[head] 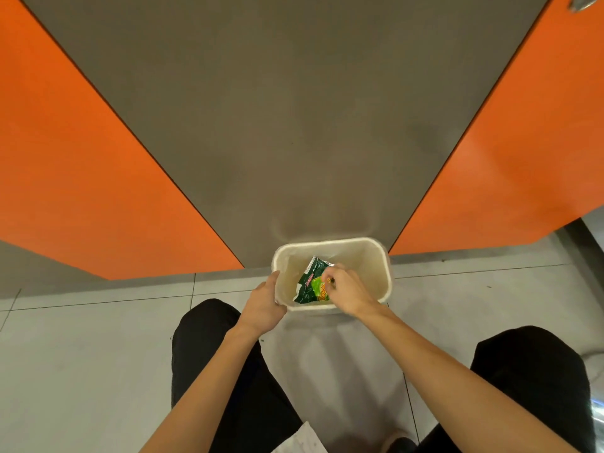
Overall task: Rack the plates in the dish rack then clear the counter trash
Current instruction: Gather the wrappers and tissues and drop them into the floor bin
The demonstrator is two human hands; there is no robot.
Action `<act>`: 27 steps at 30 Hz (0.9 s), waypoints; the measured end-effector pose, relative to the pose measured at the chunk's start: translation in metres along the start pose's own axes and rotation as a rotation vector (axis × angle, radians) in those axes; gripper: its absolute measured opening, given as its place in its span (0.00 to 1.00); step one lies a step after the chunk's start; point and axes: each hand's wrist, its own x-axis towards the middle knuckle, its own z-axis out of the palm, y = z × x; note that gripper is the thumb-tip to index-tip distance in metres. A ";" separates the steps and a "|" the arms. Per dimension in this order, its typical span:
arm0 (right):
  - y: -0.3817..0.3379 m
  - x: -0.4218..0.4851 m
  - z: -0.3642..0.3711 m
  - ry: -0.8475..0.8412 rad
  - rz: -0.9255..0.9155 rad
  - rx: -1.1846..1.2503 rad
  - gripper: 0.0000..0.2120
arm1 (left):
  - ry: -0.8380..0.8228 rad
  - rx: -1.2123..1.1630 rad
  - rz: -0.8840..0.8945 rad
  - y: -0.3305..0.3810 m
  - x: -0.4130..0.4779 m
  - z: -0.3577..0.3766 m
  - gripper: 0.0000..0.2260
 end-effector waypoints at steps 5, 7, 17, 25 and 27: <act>-0.010 0.029 0.006 -0.416 -0.079 -0.203 0.23 | 0.013 -0.002 -0.013 0.008 -0.002 -0.001 0.24; -0.011 0.044 0.012 -0.548 -0.003 -0.320 0.23 | 0.033 0.003 -0.028 0.005 0.000 0.003 0.26; 0.005 0.088 0.033 -0.586 0.192 -0.289 0.14 | 0.150 -0.028 -0.040 -0.014 0.014 0.013 0.28; -0.016 0.044 -0.021 -0.395 -0.064 0.138 0.10 | 0.188 0.194 0.040 -0.007 0.004 0.003 0.29; -0.025 0.022 -0.041 -0.310 -0.129 0.222 0.09 | 0.235 0.121 0.133 0.006 -0.001 -0.007 0.22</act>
